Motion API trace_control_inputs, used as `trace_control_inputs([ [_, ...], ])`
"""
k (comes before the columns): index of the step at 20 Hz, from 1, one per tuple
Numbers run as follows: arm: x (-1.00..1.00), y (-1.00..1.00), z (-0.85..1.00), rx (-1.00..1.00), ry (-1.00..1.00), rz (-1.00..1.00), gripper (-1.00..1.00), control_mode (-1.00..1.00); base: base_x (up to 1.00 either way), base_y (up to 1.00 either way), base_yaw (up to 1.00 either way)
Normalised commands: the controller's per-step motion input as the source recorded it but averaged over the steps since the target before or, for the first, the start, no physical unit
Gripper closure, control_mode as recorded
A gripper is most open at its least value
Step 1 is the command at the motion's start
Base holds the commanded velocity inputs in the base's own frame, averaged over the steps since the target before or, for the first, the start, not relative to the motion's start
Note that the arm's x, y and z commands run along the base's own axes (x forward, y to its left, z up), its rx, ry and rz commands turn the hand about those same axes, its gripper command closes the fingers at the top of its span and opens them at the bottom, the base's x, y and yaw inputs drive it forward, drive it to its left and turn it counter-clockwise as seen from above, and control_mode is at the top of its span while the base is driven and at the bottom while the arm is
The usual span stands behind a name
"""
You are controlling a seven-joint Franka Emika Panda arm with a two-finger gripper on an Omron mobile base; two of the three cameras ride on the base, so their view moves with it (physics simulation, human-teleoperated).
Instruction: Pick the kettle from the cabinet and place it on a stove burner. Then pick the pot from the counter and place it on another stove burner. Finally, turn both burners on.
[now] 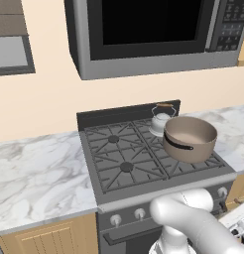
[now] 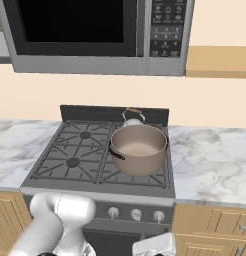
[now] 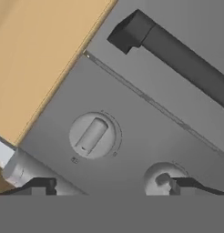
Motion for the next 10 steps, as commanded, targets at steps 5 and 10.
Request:
trace_control_inputs([
  [5, 0.18, -0.34, 0.00, 0.40, 0.11, 0.00, -1.00, -1.00, 0.00, 0.00, 0.00],
  [10, 0.29, -0.05, 0.00, 0.31, 0.18, 0.00, -1.00, -1.00, 0.00, 0.00, 0.00],
])
